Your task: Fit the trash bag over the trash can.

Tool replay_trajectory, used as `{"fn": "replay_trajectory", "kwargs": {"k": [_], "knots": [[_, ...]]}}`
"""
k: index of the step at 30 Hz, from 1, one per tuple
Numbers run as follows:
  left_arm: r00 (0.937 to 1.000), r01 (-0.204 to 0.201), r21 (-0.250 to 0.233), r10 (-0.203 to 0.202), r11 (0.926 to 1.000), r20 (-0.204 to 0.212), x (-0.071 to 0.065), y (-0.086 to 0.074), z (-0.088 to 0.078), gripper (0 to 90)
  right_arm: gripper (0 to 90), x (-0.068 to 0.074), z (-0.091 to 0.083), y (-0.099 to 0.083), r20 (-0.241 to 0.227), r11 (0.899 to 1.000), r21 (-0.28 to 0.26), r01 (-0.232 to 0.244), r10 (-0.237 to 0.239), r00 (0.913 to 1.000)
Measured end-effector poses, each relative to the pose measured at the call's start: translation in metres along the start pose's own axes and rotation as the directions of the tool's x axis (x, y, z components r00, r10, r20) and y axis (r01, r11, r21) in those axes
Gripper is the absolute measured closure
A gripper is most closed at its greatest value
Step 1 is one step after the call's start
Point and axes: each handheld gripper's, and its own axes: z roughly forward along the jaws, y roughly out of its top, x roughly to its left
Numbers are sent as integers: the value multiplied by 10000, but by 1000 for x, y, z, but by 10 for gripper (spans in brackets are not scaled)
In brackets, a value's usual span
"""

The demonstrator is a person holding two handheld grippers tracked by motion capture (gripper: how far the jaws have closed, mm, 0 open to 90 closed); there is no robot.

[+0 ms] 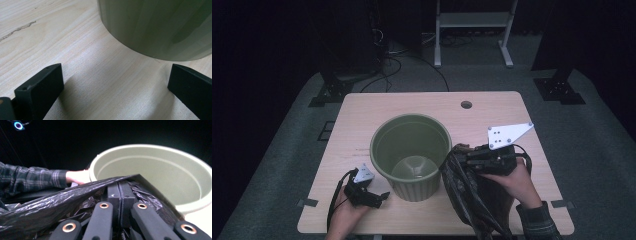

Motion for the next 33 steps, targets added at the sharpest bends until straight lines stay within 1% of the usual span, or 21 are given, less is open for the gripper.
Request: {"fn": "replay_trajectory", "kwargs": {"k": [1,2,5,8,12,17,19,24,26,33], "knots": [[10000,-1,2,1,10000,-2,0,0,0,0,897,0,0,4,-9,10000,-24,59,-59,10000],[10000,-1,2,1,10000,-2,0,0,0,0,897,0,0,4,-9,10000,-24,59,-59,10000],[10000,2,-21,-2,10000,-6,0,0,0,0,897,-3,1,20,-87,9997,-76,232,-233,9997],[10000,1,-12,-1,10000,-4,0,0,0,0,897,-6,6,32,-149,9995,7,327,-326,9994],[10000,2,-13,-2,10000,-2,0,0,0,0,897,-11,16,46,-467,9990,-109,424,-429,9980],[10000,0,-15,0,10000,-3,0,0,0,0,897,-16,34,67,-891,9984,-91,562,-568,9944],[10000,2,-23,-2,10000,-2,0,0,0,0,896,-18,40,73,-1042,9984,-106,548,-556,9930],[10000,-1,-9,1,10000,0,0,0,0,0,897,-29,58,91,-1564,9987,-349,371,-421,9868],[10000,2,-20,-2,10000,-2,0,0,0,0,897,-32,66,97,-1694,9989,-323,351,-401,9847],[10000,-7,-15,7,10000,-10,0,0,0,0,897,-35,95,111,-2215,9987,-437,277,-367,9745]]}}
